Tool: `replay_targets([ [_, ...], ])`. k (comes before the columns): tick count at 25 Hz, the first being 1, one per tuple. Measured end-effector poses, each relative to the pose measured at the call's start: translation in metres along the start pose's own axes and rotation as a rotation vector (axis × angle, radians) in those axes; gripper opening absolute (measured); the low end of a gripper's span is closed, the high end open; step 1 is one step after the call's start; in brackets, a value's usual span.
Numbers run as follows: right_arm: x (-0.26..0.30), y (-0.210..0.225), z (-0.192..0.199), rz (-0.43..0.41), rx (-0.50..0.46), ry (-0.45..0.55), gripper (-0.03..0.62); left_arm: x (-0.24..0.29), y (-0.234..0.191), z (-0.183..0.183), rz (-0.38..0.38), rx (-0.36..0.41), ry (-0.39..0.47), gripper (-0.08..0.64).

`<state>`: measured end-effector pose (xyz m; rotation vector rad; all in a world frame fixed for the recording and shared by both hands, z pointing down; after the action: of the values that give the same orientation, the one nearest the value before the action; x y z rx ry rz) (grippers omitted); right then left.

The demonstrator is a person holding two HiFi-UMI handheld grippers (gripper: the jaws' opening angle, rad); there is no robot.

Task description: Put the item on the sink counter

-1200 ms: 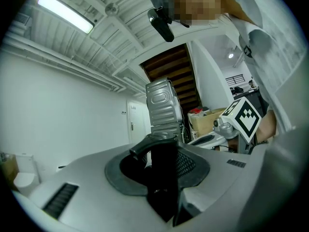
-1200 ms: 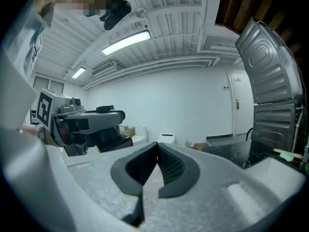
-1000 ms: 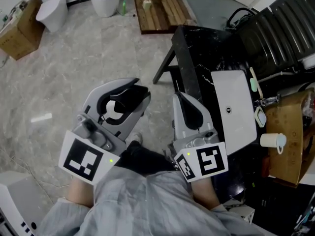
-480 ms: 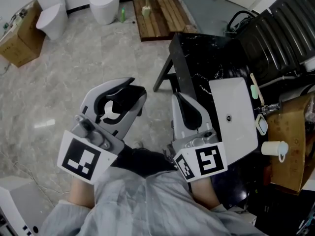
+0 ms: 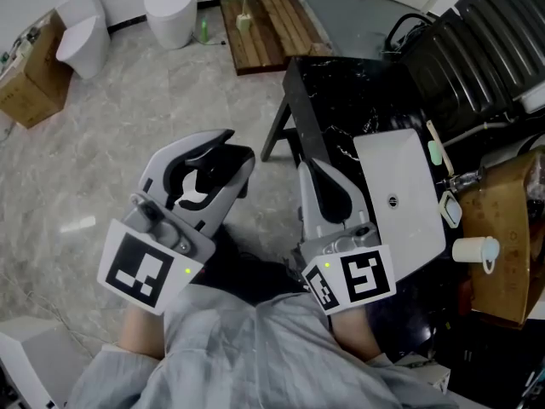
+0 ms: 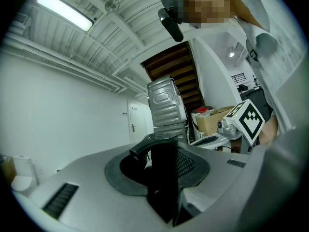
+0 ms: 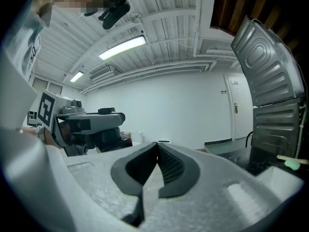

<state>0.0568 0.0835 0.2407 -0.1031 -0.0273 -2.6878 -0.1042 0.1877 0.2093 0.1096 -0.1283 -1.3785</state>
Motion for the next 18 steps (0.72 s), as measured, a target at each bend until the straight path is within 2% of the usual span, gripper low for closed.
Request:
replay_targets([
  [10,0.006,0.017,0.0,0.101,-0.002,-0.008,-0.003,0.036,-0.019,0.0,0.085,0.005,0.007,0.121],
  [18,0.034,0.053,-0.002,0.229,0.013,-0.026,-0.003,0.097,-0.051,0.005,0.213,-0.001,0.026,0.121],
])
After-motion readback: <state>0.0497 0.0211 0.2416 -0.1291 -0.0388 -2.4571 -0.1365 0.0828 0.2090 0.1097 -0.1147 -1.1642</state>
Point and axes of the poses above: the fingertips, and each gripper's own axes: x forward along the fingers, y to its right, z out of its underside, the point moved 9 cm from there along -x, backward along the fingers
